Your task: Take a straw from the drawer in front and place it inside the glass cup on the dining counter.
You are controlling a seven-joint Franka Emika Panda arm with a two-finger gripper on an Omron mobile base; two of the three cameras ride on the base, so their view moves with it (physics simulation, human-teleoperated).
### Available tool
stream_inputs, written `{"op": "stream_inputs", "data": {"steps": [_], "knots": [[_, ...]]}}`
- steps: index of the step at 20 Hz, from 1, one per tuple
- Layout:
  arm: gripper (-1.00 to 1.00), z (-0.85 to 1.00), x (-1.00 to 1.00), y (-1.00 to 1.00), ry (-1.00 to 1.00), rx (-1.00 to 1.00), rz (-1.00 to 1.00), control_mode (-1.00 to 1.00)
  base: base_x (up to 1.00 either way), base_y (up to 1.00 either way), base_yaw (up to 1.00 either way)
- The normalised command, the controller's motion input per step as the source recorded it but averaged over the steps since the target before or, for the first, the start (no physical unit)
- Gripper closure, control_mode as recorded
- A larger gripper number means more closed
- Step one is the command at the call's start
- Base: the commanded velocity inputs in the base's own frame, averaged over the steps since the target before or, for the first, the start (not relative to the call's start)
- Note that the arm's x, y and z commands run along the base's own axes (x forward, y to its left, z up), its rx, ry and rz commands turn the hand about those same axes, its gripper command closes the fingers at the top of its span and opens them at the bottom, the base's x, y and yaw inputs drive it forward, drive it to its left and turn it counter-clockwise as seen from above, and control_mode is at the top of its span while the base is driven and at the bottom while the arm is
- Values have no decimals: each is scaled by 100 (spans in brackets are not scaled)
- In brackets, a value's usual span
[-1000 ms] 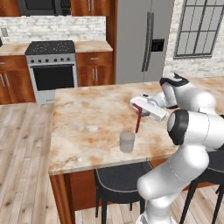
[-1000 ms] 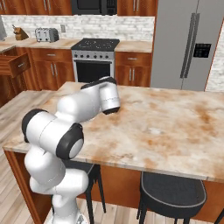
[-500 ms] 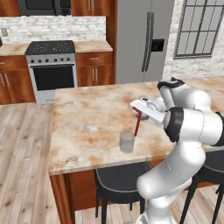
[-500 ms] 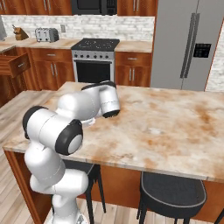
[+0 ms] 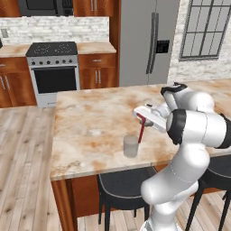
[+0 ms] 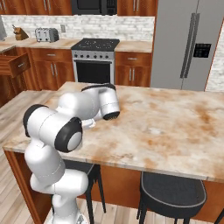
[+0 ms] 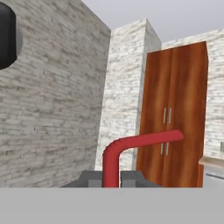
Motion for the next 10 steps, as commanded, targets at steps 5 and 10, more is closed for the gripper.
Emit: {"op": "stream_inputs", "data": {"steps": [5,10], "knots": [[100,-11,0,1,0,0,0,-100,0,0,0],[100,-11,4,4,0,1,0,-100,0,0,0]]}}
